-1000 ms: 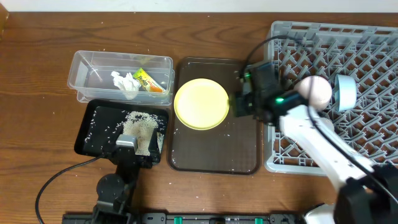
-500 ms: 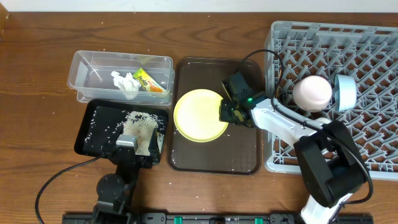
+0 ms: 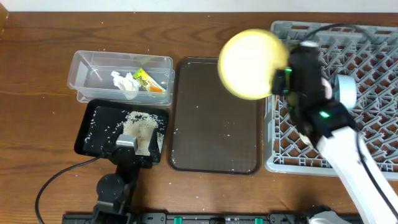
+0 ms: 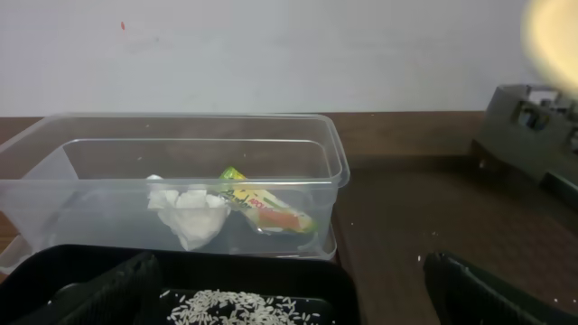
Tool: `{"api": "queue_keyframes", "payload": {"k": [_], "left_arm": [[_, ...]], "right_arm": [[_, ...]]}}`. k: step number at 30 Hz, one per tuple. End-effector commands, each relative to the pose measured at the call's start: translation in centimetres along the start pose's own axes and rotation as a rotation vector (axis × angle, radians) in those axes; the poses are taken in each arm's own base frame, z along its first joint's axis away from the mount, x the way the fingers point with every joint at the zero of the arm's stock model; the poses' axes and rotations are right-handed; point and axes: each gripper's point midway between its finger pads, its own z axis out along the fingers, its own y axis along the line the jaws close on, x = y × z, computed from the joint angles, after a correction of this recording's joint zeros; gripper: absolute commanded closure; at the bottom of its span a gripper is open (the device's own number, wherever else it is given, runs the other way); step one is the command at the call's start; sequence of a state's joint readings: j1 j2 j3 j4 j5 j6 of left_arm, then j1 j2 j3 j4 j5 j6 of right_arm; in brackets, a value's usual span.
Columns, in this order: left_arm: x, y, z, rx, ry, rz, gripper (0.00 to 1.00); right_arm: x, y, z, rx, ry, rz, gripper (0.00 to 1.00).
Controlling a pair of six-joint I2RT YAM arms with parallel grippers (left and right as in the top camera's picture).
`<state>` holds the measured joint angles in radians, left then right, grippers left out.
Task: Sort waste into correct bins and load items into the dishwasher rack
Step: 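Grasp the yellow plate and stand it upright in the rack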
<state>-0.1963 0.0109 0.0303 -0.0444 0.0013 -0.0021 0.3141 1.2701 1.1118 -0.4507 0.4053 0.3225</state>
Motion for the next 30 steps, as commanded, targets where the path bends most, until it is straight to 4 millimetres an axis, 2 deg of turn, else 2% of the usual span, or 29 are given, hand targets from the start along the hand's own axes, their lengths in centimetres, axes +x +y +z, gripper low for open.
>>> {"api": "queue_keyframes", "payload": {"k": [1,5,10,15,18,21,25,27,28,29,30], "left_arm": [[1.7,0.3,0.2,-0.009,0.045,0.007,0.05],[1.7,0.3,0.2,-0.010,0.045,0.007,0.05],[1.7,0.3,0.2,-0.009,0.045,0.007,0.05],[1.7,0.3,0.2,-0.009,0.045,0.007,0.04],[1.7,0.3,0.2,-0.009,0.045,0.007,0.04],[1.7,0.3,0.2,-0.009,0.045,0.007,0.04],[1.7,0.3,0.2,-0.009,0.045,0.007,0.05],[1.7,0.3,0.2,-0.009,0.045,0.007,0.05],[1.7,0.3,0.2,-0.009,0.045,0.007,0.05],[1.7,0.3,0.2,-0.010,0.045,0.007,0.05],[1.7,0.3,0.2,-0.010,0.045,0.007,0.05]], "right_arm": [[-3.8,-8.4,-2.4,0.433,-0.156,-0.067,0.99],[-5.5,-12.6,-3.4,0.645,-0.222,-0.036,0.99],[-6.3,-14.4,-1.1,0.706,-0.258,0.028,0.99],[-5.5,-15.1,3.6,0.754,-0.231,-0.024,0.99],[-4.4,-15.2,6.8,0.775,-0.193,-0.096,0.99],[-3.3,-14.9,9.2,0.779,-0.172,-0.143,0.99],[-1.8,-14.6,11.3,0.775,-0.146,-0.168,0.99],[-1.4,-14.5,11.6,0.777,-0.135,-0.177,0.99],[-1.4,-14.5,11.6,0.779,-0.135,-0.177,0.93],[-1.5,-14.5,11.4,0.783,-0.134,-0.186,0.76],[-1.8,-14.4,11.2,0.787,-0.135,-0.197,0.64]]}}
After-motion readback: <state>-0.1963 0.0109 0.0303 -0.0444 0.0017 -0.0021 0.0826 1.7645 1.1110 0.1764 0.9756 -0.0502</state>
